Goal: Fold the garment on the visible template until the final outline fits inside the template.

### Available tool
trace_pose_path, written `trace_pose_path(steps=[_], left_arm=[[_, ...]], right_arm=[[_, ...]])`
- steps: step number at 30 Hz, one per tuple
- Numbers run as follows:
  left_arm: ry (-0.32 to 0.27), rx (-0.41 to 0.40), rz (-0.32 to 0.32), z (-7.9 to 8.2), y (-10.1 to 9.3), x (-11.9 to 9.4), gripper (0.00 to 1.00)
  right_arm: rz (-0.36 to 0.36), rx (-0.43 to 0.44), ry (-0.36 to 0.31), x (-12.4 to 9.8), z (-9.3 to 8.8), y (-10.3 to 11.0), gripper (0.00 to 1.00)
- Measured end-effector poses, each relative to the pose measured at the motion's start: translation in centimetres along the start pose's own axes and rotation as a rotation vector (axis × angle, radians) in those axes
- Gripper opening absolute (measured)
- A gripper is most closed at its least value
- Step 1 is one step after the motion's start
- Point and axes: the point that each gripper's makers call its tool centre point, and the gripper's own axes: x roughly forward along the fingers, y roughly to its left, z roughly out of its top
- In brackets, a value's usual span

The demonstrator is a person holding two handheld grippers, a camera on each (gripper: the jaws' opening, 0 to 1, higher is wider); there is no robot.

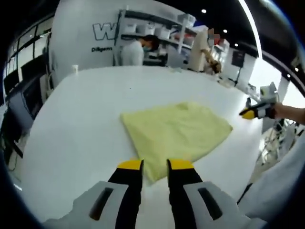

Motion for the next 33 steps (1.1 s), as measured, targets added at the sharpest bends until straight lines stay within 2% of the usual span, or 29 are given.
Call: trace_pose_path(steps=[5,6,8,11,12,15,17,20,24,28,30,33], left_arm=[[-0.03,0.043,0.044,1.2,0.5,-1.2,0.47],[-0.036,0.047,0.048,1.5,1.1,-1.4,0.53],[-0.043,0.049,0.048,2.1,0.9,-1.9,0.64],[-0.061,0.045,0.054,2.7,1.1,-2.7,0.73],[-0.059,0.05,0.049,2.9,1.2,-3.5,0.76],[-0.061,0.081,0.058,2.8,1.0,-4.9,0.82],[-0.076,0.061,0.055,2.6,0.8,-5.9,0.85],[-0.087,0.036,0.068,2.4,0.8,-6.4,0.91],[-0.086,0.021,0.078,1.9,1.1,-6.6,0.9],[-0.065,0.048,0.105,1.7,1.7,-7.3,0.87],[-0.085,0.027,0.114,1.8,2.7,-7.7,0.87],[-0.092,0.014,0.124,2.1,2.6,-8.0,0.86]], right_arm=[[-0.011,0.002,-0.024,-1.2,1.4,0.9,0.49],[-0.028,0.0,-0.017,-1.6,1.5,0.6,0.53],[-0.045,-0.02,-0.011,-2.2,1.5,0.4,0.58],[-0.049,-0.029,-0.012,-2.9,1.6,0.8,0.65],[-0.051,-0.042,-0.019,-3.8,1.8,1.1,0.69],[-0.056,-0.123,-0.014,-4.6,1.5,1.1,0.9],[-0.056,-0.124,-0.009,-4.9,1.0,1.1,1.0],[-0.045,-0.108,0.0,-5.2,0.1,1.2,0.99],[-0.05,-0.073,0.024,-4.8,-1.0,1.4,0.99],[-0.059,-0.089,0.023,-5.0,-1.0,1.5,0.95],[-0.054,-0.069,0.007,-5.2,-0.6,1.4,0.94],[-0.063,-0.071,0.008,-5.2,-0.8,1.1,0.93]])
